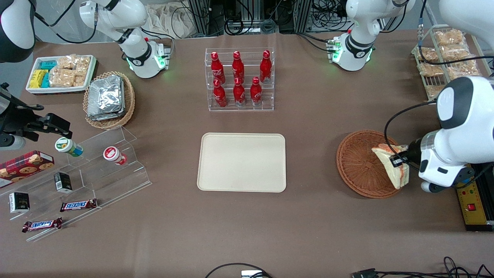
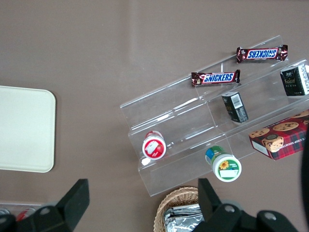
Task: Place sandwich from basket to tray
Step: 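Lift the sandwich out of the basket and carry it toward the tray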
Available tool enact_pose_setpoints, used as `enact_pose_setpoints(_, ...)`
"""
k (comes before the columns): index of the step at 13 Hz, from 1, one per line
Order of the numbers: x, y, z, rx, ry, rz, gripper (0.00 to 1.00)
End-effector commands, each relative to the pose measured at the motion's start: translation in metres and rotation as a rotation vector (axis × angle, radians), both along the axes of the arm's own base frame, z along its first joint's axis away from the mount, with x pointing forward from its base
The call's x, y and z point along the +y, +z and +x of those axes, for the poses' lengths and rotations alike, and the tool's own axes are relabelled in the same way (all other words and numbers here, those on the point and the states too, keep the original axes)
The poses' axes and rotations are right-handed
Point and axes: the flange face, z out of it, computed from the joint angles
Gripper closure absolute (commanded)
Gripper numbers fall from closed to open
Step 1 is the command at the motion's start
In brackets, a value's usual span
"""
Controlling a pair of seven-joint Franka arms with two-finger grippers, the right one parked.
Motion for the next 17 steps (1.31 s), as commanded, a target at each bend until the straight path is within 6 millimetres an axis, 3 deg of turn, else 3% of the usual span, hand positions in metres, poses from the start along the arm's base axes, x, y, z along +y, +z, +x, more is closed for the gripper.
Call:
enact_pose_setpoints(1,-0.032,0.021,-0.004,-0.005,-0.126,-0.038,1.0)
enact_pose_setpoints(3,-0.082,0.016,-0.011,-0.002,-0.205,-0.061,1.0)
enact_pose_setpoints(5,-0.132,-0.024,-0.011,0.039,-0.28,-0.061,1.0)
enact_pose_setpoints(9,-0.209,-0.101,-0.009,0.019,-0.309,-0.06,1.0)
enact_pose_setpoints(12,-0.275,-0.151,-0.025,0.001,-0.307,-0.069,1.0)
enact_pose_setpoints(14,-0.313,-0.184,-0.041,-0.01,-0.298,-0.034,1.0)
enact_pose_setpoints(17,-0.346,-0.225,-0.059,-0.024,-0.305,0.004,1.0)
